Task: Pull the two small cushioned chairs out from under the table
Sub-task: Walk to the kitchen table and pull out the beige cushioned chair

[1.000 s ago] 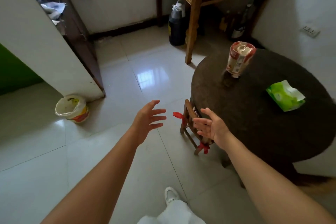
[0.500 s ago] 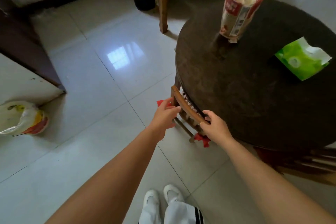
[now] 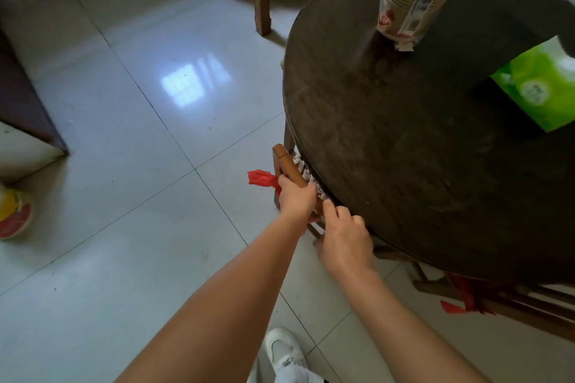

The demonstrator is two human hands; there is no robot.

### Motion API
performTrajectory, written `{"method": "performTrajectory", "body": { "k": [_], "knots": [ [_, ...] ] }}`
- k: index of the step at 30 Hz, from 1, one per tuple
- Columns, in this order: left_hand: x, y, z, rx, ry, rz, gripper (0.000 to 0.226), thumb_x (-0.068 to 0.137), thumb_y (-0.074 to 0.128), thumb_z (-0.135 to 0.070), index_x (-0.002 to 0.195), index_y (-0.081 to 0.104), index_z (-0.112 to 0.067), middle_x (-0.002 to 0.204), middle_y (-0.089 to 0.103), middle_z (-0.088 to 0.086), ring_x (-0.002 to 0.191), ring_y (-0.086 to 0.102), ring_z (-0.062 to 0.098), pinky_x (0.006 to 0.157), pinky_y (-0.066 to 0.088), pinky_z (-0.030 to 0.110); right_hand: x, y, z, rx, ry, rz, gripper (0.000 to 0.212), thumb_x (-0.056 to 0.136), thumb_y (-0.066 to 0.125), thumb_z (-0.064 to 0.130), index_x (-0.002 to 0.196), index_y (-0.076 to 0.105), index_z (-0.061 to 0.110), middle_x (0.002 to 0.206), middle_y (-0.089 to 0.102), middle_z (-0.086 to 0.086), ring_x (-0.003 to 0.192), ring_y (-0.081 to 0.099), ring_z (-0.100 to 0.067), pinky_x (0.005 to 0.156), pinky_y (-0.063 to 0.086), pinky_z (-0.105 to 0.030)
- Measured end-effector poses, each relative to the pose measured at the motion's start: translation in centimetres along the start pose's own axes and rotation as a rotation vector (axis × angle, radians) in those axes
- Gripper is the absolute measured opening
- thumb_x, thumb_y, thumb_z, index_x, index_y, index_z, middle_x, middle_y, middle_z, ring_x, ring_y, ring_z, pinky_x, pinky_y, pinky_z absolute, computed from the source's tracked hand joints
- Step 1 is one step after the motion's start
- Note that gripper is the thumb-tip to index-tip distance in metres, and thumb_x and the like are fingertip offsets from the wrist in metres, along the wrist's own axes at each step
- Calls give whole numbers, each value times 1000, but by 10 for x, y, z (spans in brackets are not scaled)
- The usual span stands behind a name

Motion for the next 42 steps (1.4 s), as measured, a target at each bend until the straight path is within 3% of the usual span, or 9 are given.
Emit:
{"method": "performTrajectory", "body": {
  "k": [4,7,11,17,23,26,32,38,42],
  "knots": [
    [12,1,4,24,36,-57,58,87,61,-24,136,30,-18,114,56,10,97,61,28,83,55,38,7,7,6,-159,-84,-28,74,81,68,26,139,25,11,122,57,-15,100,59,-30,77,52,-35],
    [12,-1,5,-2,47,-55,51,85,62,-18,130,39,-17,109,58,11,94,63,28,85,56,42,11,12,12,-298,-136,-10,89,76,72,35,140,17,6,122,54,-19,106,56,-32,83,50,-39],
    [3,-18,18,-136,32,-14,47,81,64,-8,123,46,-18,99,60,10,87,65,26,75,59,41,8,18,18,-305,-254,43,88,81,68,30,141,8,10,121,54,-20,104,56,-33,79,51,-39],
    [-28,-64,23,-204,31,-26,48,78,68,-7,120,48,-16,106,60,14,94,66,33,76,58,52,-25,14,35,-20,-308,151,85,87,60,20,143,-3,26,115,58,-17,93,65,-29,76,55,-41],
    [-71,-124,16,-124,94,-37,40,76,68,-7,112,50,-15,89,62,12,76,69,29,51,59,37,-73,-1,86,92,-356,218,98,80,69,31,146,-3,22,113,60,-16,95,65,-30,80,55,-43],
    [-95,-158,18,-79,127,-69,39,75,69,-9,110,52,-14,82,61,9,67,68,24,48,58,36,-98,-8,111,130,-400,237,96,81,67,23,146,-3,21,111,59,-16,96,63,-31,81,54,-44],
    [-139,-228,41,-126,111,-169,30,75,69,-9,97,52,-18,92,62,12,74,67,25,54,60,43,-150,-20,165,109,-553,232,86,82,50,2,148,-3,20,105,63,-16,92,64,-33,77,50,-43],
    [-175,-294,80,-214,98,-223,30,77,69,-9,93,50,-25,91,62,7,78,66,22,47,56,32,-204,-7,216,86,-635,262,94,82,61,8,146,-6,22,101,63,-16,89,65,-32,76,54,-45],
    [-191,-335,115,-246,97,-231,29,75,69,-7,88,51,-27,90,63,9,81,67,25,47,56,35,-243,17,249,68,-665,330,104,76,72,17,144,-7,25,101,63,-16,89,65,-34,79,54,-50]
  ]
}}
Point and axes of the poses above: each hand's wrist, its own x-axis towards the middle knuckle, its own y-axis out of the palm, z = x × y, the point moved 6 cm from there along x, towards the middle knuckle
